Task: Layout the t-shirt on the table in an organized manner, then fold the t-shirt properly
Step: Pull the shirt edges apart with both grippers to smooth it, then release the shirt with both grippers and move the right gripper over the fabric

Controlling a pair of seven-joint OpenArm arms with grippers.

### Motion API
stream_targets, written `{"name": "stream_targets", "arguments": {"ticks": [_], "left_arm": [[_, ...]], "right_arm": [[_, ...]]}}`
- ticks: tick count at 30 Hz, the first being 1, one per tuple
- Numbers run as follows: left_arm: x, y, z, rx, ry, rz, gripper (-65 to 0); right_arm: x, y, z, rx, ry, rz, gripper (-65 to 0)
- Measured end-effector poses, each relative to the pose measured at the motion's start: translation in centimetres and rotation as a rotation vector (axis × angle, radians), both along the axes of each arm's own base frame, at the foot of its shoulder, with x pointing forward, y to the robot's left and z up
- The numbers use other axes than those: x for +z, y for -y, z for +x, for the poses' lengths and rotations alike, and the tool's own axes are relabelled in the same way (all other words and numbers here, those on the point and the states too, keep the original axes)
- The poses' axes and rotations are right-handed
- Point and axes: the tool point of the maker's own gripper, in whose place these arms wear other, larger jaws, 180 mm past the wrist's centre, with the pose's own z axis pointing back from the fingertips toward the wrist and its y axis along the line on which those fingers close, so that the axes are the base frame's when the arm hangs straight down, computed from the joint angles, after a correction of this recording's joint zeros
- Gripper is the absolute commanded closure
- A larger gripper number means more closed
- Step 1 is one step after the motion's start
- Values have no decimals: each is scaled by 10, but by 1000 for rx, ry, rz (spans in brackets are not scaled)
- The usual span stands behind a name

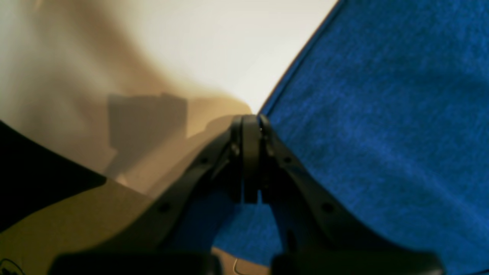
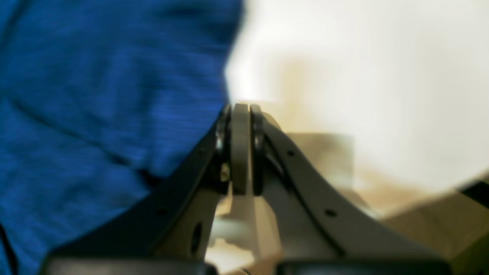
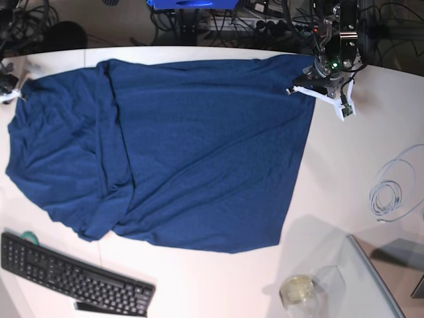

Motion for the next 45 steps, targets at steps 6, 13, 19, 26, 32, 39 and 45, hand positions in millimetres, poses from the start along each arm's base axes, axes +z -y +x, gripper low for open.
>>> {"name": "stream_targets", "arguments": {"ticks": [6, 13, 19, 26, 32, 39, 45], "left_arm": [[21, 3, 14, -20, 70, 6, 0], [20, 3, 12, -19, 65, 7, 0], [14, -12, 6, -23, 34, 43, 0], [-1, -12, -6, -11, -18, 27, 0], [0, -11, -4, -11, -14, 25, 0], [0, -11, -4, -12, -11, 26, 0], [23, -55, -4, 89, 41, 82, 0]], "right_arm": [[29, -27, 32, 40, 137, 4, -335], [7, -23, 49, -19, 114, 62, -353], [-2, -11, 53, -103, 124, 102, -191], [-18, -1, 43, -130, 68, 123, -2], [-12, 18, 36, -128, 55, 83, -8], [-16, 13, 31, -128, 41, 93, -102], [33, 20, 34, -32, 119, -38, -324]]}}
